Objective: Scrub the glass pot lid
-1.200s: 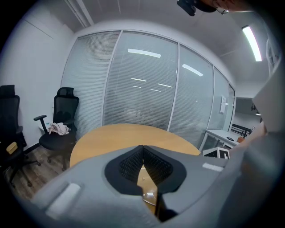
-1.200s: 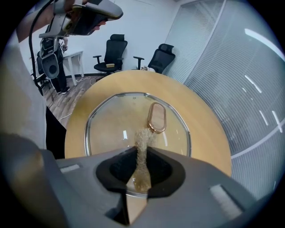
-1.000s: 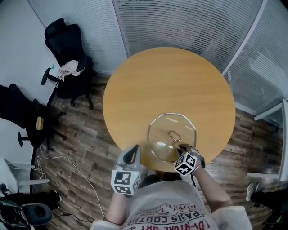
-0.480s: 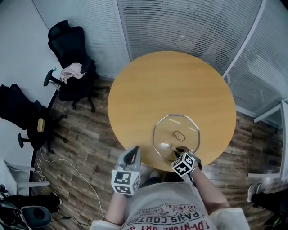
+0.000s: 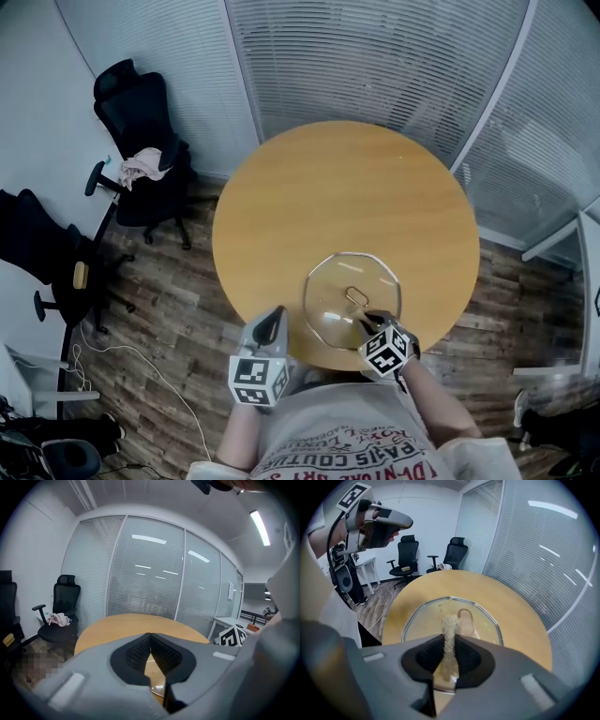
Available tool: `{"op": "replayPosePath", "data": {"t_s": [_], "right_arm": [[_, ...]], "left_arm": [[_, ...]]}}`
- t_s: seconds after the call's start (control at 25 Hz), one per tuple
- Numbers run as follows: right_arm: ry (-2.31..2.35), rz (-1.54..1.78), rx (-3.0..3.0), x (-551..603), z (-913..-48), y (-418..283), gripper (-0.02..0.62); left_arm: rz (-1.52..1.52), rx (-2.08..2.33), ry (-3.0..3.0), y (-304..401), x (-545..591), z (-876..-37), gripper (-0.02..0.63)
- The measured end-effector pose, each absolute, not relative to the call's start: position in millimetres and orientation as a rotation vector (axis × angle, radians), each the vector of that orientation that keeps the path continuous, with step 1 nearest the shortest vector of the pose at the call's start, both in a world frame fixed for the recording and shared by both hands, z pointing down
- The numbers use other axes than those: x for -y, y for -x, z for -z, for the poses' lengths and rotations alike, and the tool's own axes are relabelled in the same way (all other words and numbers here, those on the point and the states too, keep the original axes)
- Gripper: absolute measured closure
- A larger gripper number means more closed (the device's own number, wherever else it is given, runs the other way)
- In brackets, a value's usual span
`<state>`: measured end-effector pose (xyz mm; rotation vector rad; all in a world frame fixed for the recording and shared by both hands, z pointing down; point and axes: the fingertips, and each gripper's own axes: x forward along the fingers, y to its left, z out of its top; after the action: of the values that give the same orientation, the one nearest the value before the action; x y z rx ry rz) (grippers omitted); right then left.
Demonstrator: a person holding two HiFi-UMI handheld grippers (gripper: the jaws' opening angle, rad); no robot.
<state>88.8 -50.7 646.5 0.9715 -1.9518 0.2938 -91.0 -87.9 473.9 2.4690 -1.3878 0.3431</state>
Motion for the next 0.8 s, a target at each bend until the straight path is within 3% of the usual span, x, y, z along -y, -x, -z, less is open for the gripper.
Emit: {"op": "replayPosePath", "data": {"t_s": [0.36,0.8], "right_arm": [[-0.864,-0.221,1.877,104,-653,-173,0.532],[-0.617,-0.005,1.973,195,-684,-177,0.532]], "left_arm": [[-0.362,1.43,-2.431,36,120,-478,0.598],[-0.423,1.584,-2.249,11,134,-496,0.6]]}}
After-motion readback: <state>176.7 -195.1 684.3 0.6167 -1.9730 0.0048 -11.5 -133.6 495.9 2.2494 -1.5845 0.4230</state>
